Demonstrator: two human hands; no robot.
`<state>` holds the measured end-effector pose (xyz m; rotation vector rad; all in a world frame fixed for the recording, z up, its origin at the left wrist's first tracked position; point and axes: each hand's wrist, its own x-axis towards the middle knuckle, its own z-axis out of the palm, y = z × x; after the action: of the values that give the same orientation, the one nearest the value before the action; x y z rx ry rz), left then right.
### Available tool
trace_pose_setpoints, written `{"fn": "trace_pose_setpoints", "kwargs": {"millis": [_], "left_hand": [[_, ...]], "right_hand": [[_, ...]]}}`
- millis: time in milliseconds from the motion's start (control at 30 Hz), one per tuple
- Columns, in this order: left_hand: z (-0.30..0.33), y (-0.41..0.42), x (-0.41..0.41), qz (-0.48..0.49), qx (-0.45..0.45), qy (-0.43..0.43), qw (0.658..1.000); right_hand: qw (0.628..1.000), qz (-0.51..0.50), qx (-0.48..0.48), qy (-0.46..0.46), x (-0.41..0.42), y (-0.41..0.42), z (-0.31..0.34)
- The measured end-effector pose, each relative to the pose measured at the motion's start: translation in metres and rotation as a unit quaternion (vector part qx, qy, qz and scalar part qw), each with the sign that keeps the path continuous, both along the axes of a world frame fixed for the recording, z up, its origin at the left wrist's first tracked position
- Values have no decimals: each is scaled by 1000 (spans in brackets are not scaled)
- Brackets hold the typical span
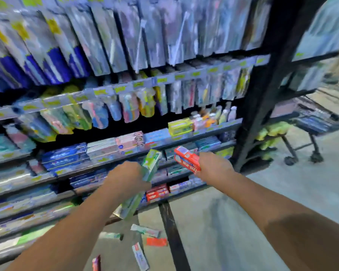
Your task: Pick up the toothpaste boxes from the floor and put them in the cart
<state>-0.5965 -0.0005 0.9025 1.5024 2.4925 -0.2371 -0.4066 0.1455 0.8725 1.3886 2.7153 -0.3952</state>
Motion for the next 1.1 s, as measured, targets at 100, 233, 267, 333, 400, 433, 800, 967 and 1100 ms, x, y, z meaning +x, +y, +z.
{"fn": "trace_pose_setpoints", "kwargs": {"millis": [100, 233, 267, 333, 400, 433, 800, 967, 1100], "left_hand": [[-1, 84, 58, -65, 5, 4, 998], [4, 182, 140, -144, 2, 0, 990], [6, 203, 161, -167, 3, 2, 986], [8, 241, 203, -218, 0, 12, 976], [7, 277, 241, -255, -4, 16, 967], [5, 295, 257, -270, -4, 11, 963], [-31, 516, 367, -386, -6, -13, 922], [-24, 631, 397, -411, -21, -36, 910], [-26, 716, 434, -445, -1, -34, 895]], "right_hand": [[997, -76, 5, 3, 78, 54, 2], [985, -170, 12, 2, 182, 111, 3], [982, -188, 15, 2, 207, 122, 4], [975, -219, 26, -6, 252, 142, 4], [968, -251, 24, -9, 293, 160, 2], [962, -272, 17, -6, 310, 169, -1], [910, -414, 15, -27, 419, 316, -39], [887, -459, 21, -43, 442, 407, -24], [870, -491, 28, -37, 469, 469, -16]]}}
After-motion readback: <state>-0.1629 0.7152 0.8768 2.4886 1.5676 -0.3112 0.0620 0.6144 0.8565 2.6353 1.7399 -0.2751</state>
